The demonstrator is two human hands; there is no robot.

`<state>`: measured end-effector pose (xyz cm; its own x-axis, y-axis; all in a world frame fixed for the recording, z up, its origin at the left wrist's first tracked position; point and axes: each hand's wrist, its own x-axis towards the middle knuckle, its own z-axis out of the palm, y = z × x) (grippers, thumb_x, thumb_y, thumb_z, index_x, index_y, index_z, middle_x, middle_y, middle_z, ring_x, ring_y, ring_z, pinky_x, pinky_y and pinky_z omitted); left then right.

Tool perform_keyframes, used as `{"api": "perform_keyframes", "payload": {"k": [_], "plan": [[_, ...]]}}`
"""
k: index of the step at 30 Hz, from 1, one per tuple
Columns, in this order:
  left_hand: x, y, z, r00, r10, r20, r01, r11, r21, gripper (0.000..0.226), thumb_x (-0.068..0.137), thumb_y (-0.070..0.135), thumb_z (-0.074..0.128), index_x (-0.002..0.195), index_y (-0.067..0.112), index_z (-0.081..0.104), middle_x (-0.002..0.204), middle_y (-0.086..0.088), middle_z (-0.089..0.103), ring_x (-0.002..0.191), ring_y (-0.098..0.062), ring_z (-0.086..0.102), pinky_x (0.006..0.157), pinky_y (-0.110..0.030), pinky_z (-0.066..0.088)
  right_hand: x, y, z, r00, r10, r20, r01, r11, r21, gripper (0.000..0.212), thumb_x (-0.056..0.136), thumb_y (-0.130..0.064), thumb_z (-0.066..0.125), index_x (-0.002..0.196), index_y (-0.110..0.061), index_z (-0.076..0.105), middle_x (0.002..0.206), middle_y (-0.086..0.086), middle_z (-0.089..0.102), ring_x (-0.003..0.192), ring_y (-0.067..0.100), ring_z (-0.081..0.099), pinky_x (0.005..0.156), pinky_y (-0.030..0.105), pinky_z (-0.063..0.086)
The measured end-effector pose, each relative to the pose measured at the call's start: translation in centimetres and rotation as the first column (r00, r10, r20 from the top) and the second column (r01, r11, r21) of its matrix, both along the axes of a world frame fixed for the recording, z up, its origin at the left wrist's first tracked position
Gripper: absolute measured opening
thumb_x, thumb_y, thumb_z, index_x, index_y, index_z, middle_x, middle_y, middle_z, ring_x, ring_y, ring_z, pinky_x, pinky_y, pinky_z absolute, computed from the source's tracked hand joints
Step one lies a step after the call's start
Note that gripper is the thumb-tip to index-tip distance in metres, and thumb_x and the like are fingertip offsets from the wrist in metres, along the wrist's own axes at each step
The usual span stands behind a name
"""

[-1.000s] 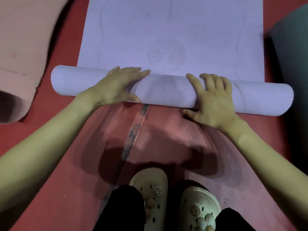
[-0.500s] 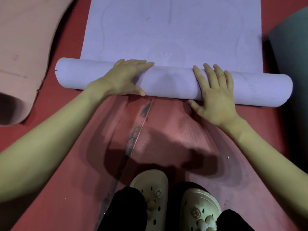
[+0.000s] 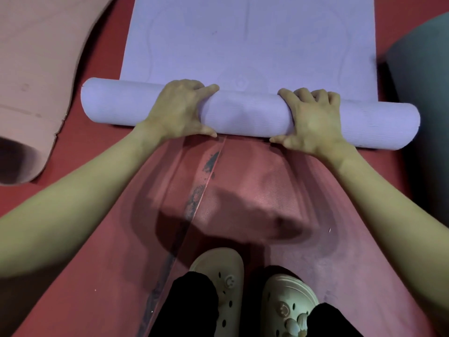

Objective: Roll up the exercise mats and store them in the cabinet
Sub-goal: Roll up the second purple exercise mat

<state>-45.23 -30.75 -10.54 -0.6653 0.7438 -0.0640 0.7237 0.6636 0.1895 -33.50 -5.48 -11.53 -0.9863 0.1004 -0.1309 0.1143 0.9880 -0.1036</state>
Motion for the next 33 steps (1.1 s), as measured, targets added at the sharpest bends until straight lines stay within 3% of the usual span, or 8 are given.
{"api": "perform_keyframes", "payload": {"k": [5,10,14,18,23,28,30,33], "plan": [[3.5,-1.6,0.5,1.0,-0.005,0.02,0.004,0.999,0.051,0.091,0.056,0.067,0.073,0.127,0.012,0.058,0.091,-0.011,0.065,0.083,-0.035,0.061,0.072,-0.043,0.048,3.5,-1.0,0.2,0.999,0.02,-0.044,-0.023,0.998,-0.059,0.091,0.055,-0.058,0.08,0.134,-0.022,0.049,0.12,0.008,0.06,0.103,0.04,0.052,0.094,0.046,0.029],[9.3,-4.1,0.3,0.994,-0.001,0.106,-0.005,0.998,0.058,0.09,0.062,0.07,0.071,0.129,0.012,0.059,0.105,-0.01,0.067,0.092,-0.034,0.064,0.076,-0.046,0.049,8.9,-2.8,0.6,0.999,0.043,-0.014,-0.043,0.998,-0.053,0.091,0.051,-0.068,0.063,0.13,-0.025,0.054,0.114,0.003,0.064,0.095,0.037,0.056,0.086,0.042,0.03],[12.5,-5.7,-0.1,0.978,0.025,0.205,-0.037,0.998,0.057,0.085,0.067,0.068,0.073,0.132,0.017,0.056,0.114,-0.002,0.065,0.103,-0.027,0.061,0.087,-0.046,0.046,11.5,-3.6,1.0,0.99,0.071,0.122,-0.061,0.995,-0.084,0.089,0.05,-0.064,0.06,0.133,-0.031,0.051,0.119,-0.002,0.063,0.098,0.035,0.056,0.088,0.043,0.032],[13.9,-6.0,-0.1,0.992,0.0,0.127,-0.009,0.997,0.073,0.085,0.075,0.061,0.067,0.14,0.01,0.048,0.133,-0.013,0.053,0.121,-0.032,0.05,0.104,-0.045,0.038,9.9,-3.4,2.0,0.948,0.081,0.309,-0.05,0.993,-0.108,0.093,0.054,-0.068,0.069,0.138,-0.039,0.043,0.123,-0.004,0.06,0.107,0.034,0.056,0.094,0.043,0.032],[13.5,-4.8,0.1,0.993,-0.031,0.116,0.025,0.998,0.058,0.095,0.062,0.026,0.089,0.142,0.003,0.043,0.14,-0.021,0.047,0.129,-0.035,0.044,0.11,-0.053,0.029,5.7,-2.1,3.0,0.83,0.125,0.543,0.032,0.962,-0.27,0.1,0.054,-0.065,0.08,0.141,-0.044,0.035,0.129,-0.008,0.056,0.122,0.025,0.05,0.103,0.043,0.027],[12.1,-4.0,0.9,0.966,0.045,0.255,-0.059,0.997,0.044,0.096,0.062,0.025,0.089,0.145,0.012,0.043,0.143,-0.011,0.048,0.13,-0.028,0.045,0.113,-0.037,0.02,7.3,-2.3,2.8,0.919,0.152,0.363,-0.046,0.958,-0.284,0.102,0.062,-0.056,0.079,0.148,-0.037,0.027,0.141,-0.004,0.047,0.126,0.027,0.043,0.108,0.042,0.024],[11.1,-3.5,1.0,0.948,0.057,0.313,-0.076,0.996,0.047,0.095,0.061,0.029,0.089,0.144,0.015,0.045,0.142,-0.005,0.05,0.129,-0.023,0.046,0.11,-0.031,0.023,8.9,-3.1,1.8,0.968,0.148,0.203,-0.104,0.972,-0.212,0.108,0.061,-0.054,0.08,0.151,-0.028,0.028,0.147,0.006,0.042,0.129,0.034,0.04,0.11,0.046,0.021],[9.6,-3.2,0.8,0.925,0.06,0.376,-0.081,0.996,0.04,0.096,0.061,0.038,0.089,0.144,0.018,0.044,0.143,-0.002,0.05,0.132,-0.02,0.045,0.113,-0.037,0.026,10.0,-4.3,-0.3,0.991,0.135,0.015,-0.134,0.991,-0.029,0.12,0.042,-0.056,0.087,0.144,-0.014,0.041,0.134,0.019,0.051,0.116,0.042,0.049,0.102,0.053,0.029]]}}
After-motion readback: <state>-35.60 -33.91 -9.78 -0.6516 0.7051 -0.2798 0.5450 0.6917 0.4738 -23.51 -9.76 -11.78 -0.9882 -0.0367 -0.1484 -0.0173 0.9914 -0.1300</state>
